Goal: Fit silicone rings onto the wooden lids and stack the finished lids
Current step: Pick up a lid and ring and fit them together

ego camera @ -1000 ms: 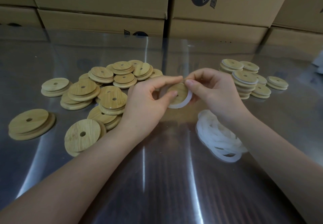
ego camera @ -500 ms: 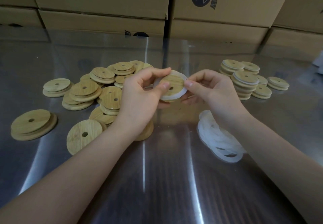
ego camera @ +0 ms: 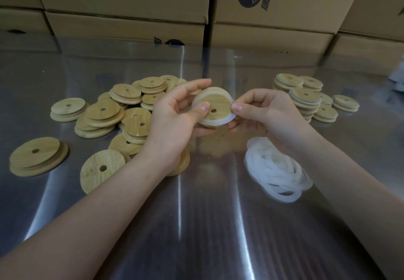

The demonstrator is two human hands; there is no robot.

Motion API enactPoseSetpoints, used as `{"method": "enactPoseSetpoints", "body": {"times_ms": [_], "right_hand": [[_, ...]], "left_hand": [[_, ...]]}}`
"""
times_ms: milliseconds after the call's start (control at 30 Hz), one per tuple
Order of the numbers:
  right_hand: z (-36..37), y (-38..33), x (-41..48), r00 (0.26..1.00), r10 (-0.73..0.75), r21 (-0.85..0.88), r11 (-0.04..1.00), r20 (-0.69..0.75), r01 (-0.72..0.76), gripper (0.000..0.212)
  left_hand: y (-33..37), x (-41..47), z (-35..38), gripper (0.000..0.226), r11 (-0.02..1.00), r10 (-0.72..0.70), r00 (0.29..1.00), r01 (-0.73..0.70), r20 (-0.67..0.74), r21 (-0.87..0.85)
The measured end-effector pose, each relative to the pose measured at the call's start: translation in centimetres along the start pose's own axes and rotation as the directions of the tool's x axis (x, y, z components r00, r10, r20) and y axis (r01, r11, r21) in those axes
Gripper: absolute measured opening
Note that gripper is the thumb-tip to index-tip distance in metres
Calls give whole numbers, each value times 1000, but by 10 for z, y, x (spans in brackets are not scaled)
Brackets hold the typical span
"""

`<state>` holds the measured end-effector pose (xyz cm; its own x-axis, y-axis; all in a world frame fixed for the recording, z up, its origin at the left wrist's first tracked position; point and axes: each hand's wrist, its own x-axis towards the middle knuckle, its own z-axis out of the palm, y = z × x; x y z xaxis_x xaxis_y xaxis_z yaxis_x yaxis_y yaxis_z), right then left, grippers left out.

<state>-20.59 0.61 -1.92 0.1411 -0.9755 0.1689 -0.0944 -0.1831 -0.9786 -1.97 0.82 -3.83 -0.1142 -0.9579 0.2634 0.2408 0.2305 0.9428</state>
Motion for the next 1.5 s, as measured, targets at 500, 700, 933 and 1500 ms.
{"method": "enactPoseSetpoints", "body": {"times_ms": [500,700,933,1500], "right_hand": [[14,9,-5,894,-448,-496,775,7,392,10],[17,15,-3,853,-521,-615,679,-20,401,12],[19,18,-3,687,-717,-736,401,120,546,5],[15,13,-2,710,-684,-762,367,167,533,5]], "left_hand": [[3,0,0,26,912,180,983,-179,29,369],[-1,-1,2,30,919,189,982,-167,-27,356],[2,-3,6,35,837,216,975,-208,44,505],[0,0,5,29,683,394,919,-307,18,663]]}}
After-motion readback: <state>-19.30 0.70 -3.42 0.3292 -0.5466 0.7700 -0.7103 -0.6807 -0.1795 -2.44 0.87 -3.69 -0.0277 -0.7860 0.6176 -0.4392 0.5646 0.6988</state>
